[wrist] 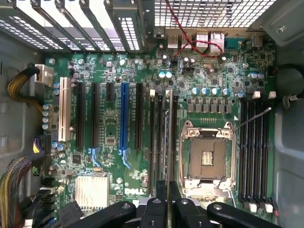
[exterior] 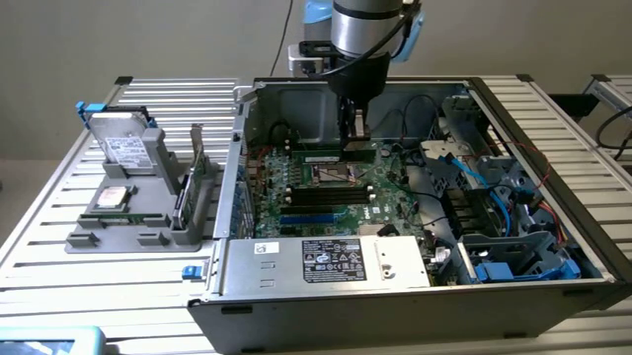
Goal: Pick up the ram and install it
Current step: 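Insert the ram into the slot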
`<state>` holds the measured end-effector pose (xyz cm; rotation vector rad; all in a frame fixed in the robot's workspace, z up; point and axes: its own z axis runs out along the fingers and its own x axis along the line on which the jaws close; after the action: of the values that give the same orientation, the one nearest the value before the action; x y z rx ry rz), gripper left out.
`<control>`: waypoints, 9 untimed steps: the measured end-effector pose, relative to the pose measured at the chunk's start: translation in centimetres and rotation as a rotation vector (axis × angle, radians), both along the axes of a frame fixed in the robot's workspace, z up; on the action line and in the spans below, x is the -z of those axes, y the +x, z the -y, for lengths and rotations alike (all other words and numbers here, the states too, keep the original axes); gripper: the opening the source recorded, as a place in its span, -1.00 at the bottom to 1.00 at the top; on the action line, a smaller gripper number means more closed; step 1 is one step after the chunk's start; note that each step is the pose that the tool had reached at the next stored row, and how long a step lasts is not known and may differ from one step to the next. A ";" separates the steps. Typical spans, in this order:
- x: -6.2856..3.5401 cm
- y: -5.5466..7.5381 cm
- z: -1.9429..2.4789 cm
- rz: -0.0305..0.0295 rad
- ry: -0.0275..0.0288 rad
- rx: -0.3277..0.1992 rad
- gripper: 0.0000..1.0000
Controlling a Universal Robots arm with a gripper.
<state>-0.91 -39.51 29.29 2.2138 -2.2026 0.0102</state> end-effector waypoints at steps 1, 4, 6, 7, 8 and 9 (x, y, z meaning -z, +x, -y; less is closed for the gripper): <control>0.13 0.0 0.00 -0.0001 0.0000 0.000 -0.73; 0.63 0.0 0.03 -0.0001 -0.0001 0.000 -0.73; 0.99 0.0 0.04 -0.0001 0.0000 0.000 -0.73; 1.17 0.0 0.04 -0.0001 -0.0001 0.000 -0.73; 1.35 0.0 0.06 -0.0001 -0.0001 0.000 -0.73; 1.51 0.0 0.08 0.0000 0.0000 0.000 -0.73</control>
<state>-0.90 -39.58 27.78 2.2138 -2.2025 0.0102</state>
